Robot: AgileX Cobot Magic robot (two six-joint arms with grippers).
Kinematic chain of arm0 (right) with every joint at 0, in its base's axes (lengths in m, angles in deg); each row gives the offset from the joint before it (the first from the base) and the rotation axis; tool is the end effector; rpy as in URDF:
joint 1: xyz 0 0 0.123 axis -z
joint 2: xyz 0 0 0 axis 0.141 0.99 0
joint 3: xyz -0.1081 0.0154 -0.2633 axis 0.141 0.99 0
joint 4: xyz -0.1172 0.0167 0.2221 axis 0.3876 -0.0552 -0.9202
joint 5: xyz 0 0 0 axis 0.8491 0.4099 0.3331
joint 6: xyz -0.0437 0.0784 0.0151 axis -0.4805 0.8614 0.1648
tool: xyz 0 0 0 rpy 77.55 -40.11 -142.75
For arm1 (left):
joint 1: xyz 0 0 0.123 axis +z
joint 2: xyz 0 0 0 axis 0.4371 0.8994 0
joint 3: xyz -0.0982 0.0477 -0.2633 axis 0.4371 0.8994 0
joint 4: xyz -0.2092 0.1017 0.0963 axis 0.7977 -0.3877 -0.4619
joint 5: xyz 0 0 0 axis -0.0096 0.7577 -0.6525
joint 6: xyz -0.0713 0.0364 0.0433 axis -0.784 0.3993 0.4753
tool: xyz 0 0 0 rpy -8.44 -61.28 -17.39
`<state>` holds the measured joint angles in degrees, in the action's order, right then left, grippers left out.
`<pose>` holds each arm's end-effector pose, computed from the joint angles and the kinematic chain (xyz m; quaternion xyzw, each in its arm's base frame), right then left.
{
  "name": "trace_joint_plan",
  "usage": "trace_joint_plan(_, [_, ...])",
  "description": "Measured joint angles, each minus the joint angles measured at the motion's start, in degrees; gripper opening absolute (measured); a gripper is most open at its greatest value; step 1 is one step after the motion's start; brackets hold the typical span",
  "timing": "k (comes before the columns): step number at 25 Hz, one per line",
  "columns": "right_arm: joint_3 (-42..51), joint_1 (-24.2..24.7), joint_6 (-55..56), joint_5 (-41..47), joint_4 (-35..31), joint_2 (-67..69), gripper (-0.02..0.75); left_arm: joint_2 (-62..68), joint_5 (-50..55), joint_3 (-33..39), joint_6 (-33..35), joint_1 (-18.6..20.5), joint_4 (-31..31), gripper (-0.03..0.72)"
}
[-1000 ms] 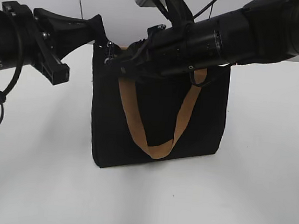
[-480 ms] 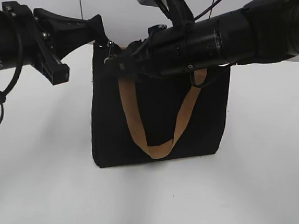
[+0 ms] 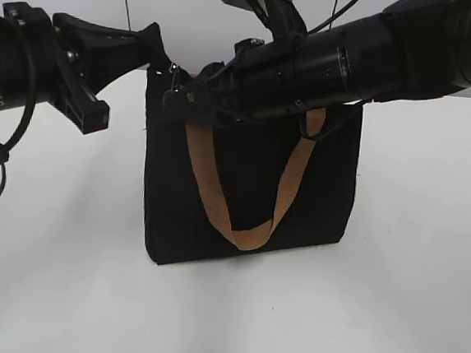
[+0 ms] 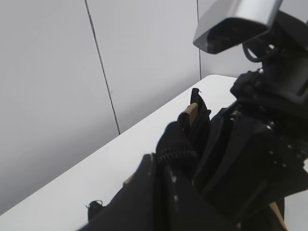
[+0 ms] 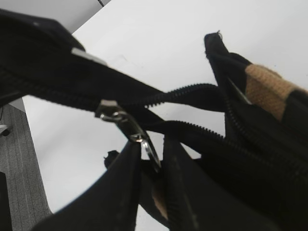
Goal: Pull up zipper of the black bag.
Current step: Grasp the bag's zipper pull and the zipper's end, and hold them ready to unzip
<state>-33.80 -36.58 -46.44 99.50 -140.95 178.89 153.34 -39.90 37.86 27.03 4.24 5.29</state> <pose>0.3201 0.2284 0.2279 -0.2925 0.8172 0.3606 0.3414 0.2376 -0.1353 0.2560 0.3877 0.6429 -0.1768 0.6365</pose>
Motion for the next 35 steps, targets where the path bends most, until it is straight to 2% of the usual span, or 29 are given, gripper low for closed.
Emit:
trace_joint_plan(27, [0.00, 0.00, -1.97, -0.61, -2.69, 0.00, 0.141, 0.00, 0.00, 0.00, 0.00, 0.00, 0.00, -0.009])
trace_joint_plan(29, [0.00, 0.00, -1.97, -0.61, -2.64, 0.00, 0.107, 0.00, 0.00, 0.00, 0.00, 0.00, 0.00, -0.009])
trace_joint_plan(32, [0.00, 0.06, -1.97, -0.67, -2.64, -0.05, 0.002, 0.00, 0.65, 0.00, 0.00, 0.00, 0.00, -0.009])
trace_joint_plan(35, [0.00, 0.90, -1.97, -0.57, -2.36, -0.84, -0.001, 0.00, 2.67, 0.00, 0.00, 0.00, 0.00, -0.009])
